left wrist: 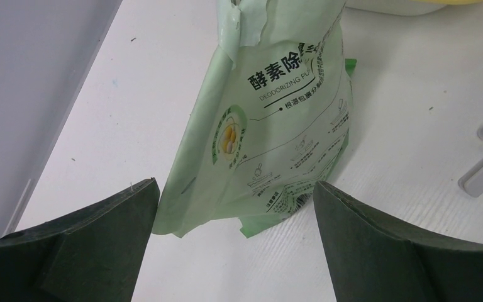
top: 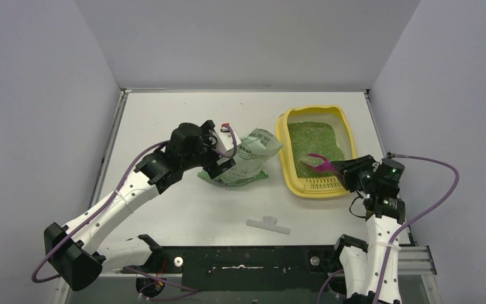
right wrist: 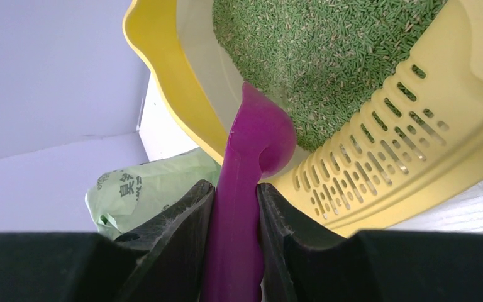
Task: Fill the litter box with clean litter
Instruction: Pour the cat litter into the litter box.
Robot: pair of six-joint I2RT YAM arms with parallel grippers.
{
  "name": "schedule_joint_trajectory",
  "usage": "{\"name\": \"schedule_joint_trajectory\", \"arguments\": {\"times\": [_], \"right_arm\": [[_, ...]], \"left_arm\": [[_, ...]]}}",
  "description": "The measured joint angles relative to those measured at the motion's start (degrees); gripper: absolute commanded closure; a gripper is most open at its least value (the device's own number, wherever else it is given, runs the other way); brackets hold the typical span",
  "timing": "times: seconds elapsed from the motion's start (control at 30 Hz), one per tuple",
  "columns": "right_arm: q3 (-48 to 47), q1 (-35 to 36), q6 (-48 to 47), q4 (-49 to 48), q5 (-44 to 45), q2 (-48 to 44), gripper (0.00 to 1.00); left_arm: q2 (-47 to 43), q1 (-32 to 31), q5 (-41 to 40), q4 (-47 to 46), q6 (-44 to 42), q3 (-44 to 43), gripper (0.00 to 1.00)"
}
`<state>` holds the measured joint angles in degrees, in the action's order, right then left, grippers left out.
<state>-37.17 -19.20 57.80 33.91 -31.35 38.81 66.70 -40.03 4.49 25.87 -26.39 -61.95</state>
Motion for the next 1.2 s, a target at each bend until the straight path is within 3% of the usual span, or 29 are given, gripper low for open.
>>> {"name": "schedule_joint_trajectory", "arguments": {"times": [0.6, 0.87, 1.2], "right_arm": [[-2.95, -0.28, 3.06, -15.21, -0.09, 20.35, 1.00], [-3.04, -0.39, 0.55, -11.65, -0.50, 17.88, 1.00], [-2.01, -3.72, -6.34, 6.01, -2.97, 1.01, 1.00]], "left_arm": [[-0.70, -0.04, -0.85, -0.52, -0.42, 0.59, 0.09], [-0.70, -0.07, -1.07, -0.55, -0.70, 0.61, 0.08], [-0.70, -0.48, -1.29, -0.59, -0.92, 0.63, 0.09]]}}
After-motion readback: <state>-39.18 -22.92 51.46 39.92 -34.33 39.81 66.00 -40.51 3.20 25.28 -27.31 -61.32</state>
